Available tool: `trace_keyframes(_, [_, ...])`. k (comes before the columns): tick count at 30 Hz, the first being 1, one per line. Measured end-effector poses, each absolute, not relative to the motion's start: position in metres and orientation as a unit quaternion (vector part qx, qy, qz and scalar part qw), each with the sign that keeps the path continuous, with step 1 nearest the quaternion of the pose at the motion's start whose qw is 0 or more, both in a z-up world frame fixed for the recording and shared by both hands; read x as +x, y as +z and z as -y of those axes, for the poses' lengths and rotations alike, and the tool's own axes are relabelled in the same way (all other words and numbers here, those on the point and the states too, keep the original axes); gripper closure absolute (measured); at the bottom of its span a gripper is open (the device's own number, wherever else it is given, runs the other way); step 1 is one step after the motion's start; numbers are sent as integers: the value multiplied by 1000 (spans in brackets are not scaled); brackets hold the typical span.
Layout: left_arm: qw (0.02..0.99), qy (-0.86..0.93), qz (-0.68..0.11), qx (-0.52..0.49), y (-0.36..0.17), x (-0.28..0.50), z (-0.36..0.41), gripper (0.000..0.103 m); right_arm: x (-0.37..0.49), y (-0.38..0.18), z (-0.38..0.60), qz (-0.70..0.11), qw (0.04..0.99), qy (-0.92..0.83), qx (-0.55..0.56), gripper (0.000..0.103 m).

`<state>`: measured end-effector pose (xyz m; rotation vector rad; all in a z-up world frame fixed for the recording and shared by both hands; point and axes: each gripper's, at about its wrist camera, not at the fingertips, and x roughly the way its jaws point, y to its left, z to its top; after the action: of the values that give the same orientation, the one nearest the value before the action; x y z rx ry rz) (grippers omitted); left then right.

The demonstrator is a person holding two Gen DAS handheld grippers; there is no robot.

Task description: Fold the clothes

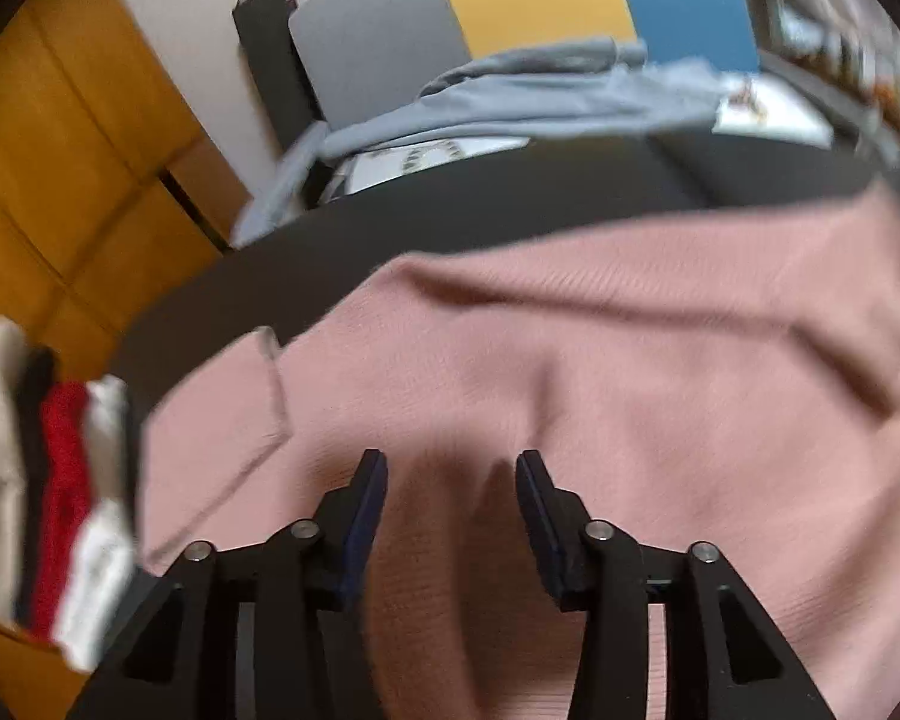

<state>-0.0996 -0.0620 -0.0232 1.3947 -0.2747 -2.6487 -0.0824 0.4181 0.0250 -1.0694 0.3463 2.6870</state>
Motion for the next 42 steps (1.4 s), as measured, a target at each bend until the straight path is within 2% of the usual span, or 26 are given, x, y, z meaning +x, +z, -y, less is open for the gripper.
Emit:
trace_keyframes(2, [9, -879, 50, 474, -13, -109, 50, 33, -99, 20, -387, -167, -2, 905, -391, 69])
trace_keyframes(4, [-46, -875, 28, 481, -8, -118, 29, 32, -120, 9, -349, -196, -93, 880, -422, 69])
trace_keyframes(7, [-104, -857, 41, 503, -13, -137, -11, 19, -153, -12, -302, -197, -156, 848, -466, 69])
trace_keyframes(9, [-123, -836, 29, 534, -24, -149, -31, 19, -172, -28, -281, -190, -173, 829, -496, 69])
trace_keyframes(12, [-117, -810, -32, 574, -40, -165, -36, 18, -173, -47, -251, -188, -188, 805, -531, 69])
trace_keyframes(13, [-112, -814, -43, 569, -39, -168, -36, 17, -177, -52, -245, -186, -194, 796, -543, 77])
trace_keyframes(14, [-109, -815, -46, 567, -37, -171, -38, 22, -177, -55, -241, -181, -191, 794, -548, 84])
trace_keyframes(15, [-106, -816, -39, 567, -35, -174, -40, 32, -173, -58, -236, -187, -196, 791, -548, 90])
trace_keyframes(16, [-105, -815, -35, 568, -33, -178, -42, 61, -175, -58, -235, -198, -205, 786, -548, 95])
trace_keyframes(17, [-110, -810, -39, 574, -31, -184, -40, 88, -180, -57, -237, -214, -213, 781, -546, 95])
trace_keyframes(20, [-121, -791, -71, 595, -26, -205, -30, 96, -200, -45, -242, -246, -226, 782, -527, 96])
trace_keyframes(23, [-109, -792, -108, 591, -16, -233, -17, 96, -224, -25, -243, -292, -228, 789, -489, 96])
trace_keyframes(26, [-91, -814, -112, 563, -1, -264, -2, 96, -260, -10, -242, -332, -221, 797, -454, 96])
trace_keyframes(29, [-51, -833, -73, 546, -2, -276, 15, 96, -290, -18, -236, -341, -196, 803, -449, 96])
trace_keyframes(30, [-38, -839, -60, 539, -3, -280, 21, 96, -301, -22, -234, -342, -187, 803, -451, 92])
trace_keyframes(33, [2, -855, -20, 519, -3, -292, 39, 89, -307, -46, -233, -326, -144, 804, -475, 75])
trace_keyframes(35, [29, -863, 6, 504, -4, -300, 51, 80, -296, -55, -242, -317, -114, 809, -482, 75])
trace_keyframes(38, [56, -866, 55, 493, -19, -282, 68, 78, -254, -39, -261, -280, -90, 845, -447, 75])
trace_keyframes(42, [69, -868, 92, 484, -41, -223, 95, 75, -174, -17, -277, -165, -52, 886, -429, 75])
